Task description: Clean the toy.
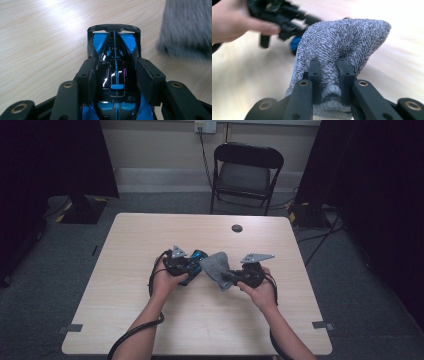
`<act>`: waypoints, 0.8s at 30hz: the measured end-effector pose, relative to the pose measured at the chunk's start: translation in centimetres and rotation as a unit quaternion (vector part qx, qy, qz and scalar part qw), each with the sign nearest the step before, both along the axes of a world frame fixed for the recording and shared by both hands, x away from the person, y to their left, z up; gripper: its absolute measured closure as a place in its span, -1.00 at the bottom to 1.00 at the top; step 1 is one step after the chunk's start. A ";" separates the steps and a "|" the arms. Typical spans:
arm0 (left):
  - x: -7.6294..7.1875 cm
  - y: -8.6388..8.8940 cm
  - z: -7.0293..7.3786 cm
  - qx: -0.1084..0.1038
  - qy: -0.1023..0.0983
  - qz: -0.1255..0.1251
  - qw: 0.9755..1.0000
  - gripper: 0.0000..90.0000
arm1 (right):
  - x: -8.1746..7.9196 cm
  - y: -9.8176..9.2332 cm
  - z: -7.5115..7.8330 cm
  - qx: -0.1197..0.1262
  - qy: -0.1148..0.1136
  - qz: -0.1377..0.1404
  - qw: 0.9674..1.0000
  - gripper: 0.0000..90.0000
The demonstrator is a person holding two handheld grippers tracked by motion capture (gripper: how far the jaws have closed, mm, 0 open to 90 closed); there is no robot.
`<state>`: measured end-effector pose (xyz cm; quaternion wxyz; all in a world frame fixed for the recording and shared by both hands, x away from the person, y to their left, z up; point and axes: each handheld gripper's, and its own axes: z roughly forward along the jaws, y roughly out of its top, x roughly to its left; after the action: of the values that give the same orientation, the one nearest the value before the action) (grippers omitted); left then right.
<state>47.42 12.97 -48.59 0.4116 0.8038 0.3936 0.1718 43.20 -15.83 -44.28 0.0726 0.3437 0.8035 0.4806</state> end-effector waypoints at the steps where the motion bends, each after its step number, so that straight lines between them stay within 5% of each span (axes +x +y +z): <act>1: 0.0 0.0 0.0 0.001 -0.001 0.000 1.000 0.14 | 0.2 -0.2 0.1 -0.004 -0.007 -0.011 1.000 0.71; 10: 0.0 0.0 -0.1 -0.003 -0.003 0.001 1.000 0.14 | 2.1 -0.3 -0.4 -0.040 -0.033 -0.083 0.995 0.71; 17: 0.0 0.0 -0.1 -0.002 -0.003 0.001 1.000 0.14 | 3.4 0.3 -1.7 -0.024 -0.004 -0.098 0.995 0.71; 24: 0.0 0.0 -0.1 -0.004 -0.004 0.001 1.000 0.14 | 3.1 1.8 -3.3 -0.040 0.014 -0.078 0.996 0.71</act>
<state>47.38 12.99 -48.69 0.4158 0.8013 0.3935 0.1740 46.33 -14.01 -47.53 0.1125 0.4091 0.7936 0.4362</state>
